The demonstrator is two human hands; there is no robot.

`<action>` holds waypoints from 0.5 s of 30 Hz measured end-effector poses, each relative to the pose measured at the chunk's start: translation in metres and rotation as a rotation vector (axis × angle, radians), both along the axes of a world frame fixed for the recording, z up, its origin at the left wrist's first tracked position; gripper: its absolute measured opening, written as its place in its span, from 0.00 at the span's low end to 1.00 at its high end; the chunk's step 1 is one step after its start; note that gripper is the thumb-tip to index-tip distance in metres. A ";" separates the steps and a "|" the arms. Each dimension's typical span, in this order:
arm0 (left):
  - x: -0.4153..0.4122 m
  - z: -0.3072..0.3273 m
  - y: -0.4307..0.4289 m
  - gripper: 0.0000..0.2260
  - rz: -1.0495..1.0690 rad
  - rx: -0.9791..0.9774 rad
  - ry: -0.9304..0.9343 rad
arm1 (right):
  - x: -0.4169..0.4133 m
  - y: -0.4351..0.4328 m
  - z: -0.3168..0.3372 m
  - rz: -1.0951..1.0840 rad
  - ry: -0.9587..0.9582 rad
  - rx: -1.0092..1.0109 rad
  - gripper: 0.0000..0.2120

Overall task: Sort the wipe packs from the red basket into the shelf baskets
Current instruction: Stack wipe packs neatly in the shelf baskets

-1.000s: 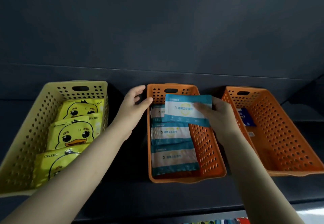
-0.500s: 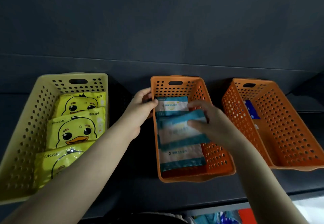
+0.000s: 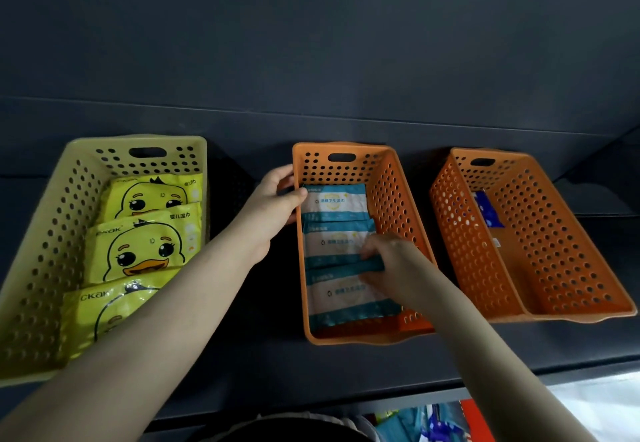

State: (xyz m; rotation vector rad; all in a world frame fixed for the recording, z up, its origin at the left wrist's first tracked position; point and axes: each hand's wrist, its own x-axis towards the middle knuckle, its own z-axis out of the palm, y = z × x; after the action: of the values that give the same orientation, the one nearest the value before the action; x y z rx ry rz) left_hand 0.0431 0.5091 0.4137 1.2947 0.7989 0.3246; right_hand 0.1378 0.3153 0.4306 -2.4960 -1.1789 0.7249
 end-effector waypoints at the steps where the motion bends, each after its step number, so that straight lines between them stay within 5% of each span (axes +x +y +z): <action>1: 0.000 0.001 0.000 0.20 -0.001 -0.003 0.000 | -0.001 0.000 0.000 -0.006 -0.005 -0.005 0.08; 9: -0.001 0.000 0.001 0.20 -0.007 -0.020 0.009 | -0.006 0.005 -0.001 0.064 -0.141 -0.068 0.16; 15: -0.002 -0.001 0.001 0.20 -0.014 -0.005 0.023 | -0.003 0.005 -0.009 0.122 -0.033 -0.066 0.19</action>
State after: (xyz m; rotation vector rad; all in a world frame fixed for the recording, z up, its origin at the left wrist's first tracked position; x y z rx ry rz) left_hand 0.0410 0.5096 0.4124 1.3008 0.8088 0.2966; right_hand 0.1348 0.3207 0.4219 -2.5155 -1.3496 0.7683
